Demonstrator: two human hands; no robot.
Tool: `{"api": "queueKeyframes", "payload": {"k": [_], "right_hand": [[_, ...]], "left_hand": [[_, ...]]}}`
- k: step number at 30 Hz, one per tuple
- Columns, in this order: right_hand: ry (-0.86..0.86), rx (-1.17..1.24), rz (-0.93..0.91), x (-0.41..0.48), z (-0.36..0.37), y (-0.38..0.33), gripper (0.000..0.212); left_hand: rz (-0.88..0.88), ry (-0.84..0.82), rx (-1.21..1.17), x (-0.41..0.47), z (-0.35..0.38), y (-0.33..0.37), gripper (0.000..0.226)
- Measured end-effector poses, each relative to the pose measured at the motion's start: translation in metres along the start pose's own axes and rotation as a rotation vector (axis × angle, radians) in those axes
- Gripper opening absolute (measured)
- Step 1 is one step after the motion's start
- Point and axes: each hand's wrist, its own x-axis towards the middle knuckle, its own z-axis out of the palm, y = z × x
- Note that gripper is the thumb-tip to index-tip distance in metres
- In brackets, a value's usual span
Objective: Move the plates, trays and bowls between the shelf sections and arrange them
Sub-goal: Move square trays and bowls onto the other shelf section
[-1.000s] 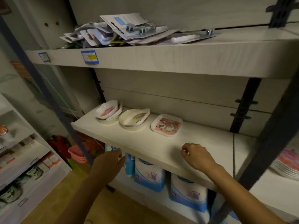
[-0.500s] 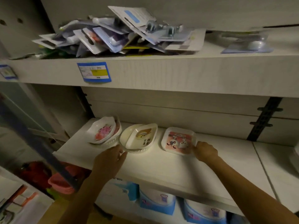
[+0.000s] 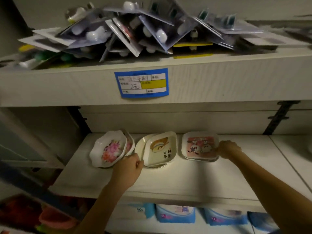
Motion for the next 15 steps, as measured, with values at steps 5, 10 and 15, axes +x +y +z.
{"api": "queueKeyframes", "payload": {"k": [5, 10, 15], "right_hand": [[0.046, 0.031, -0.045, -0.012, -0.007, 0.009, 0.032], [0.188, 0.107, -0.046, -0.045, -0.008, 0.032, 0.032], [0.239, 0.213, -0.025, -0.082, -0.007, 0.052, 0.027]], "left_hand": [[0.041, -0.052, 0.095, 0.024, 0.014, 0.007, 0.026], [0.001, -0.236, 0.281, 0.047, 0.031, 0.011, 0.033], [-0.083, -0.400, 0.295, 0.071, 0.042, 0.016, 0.049]]}}
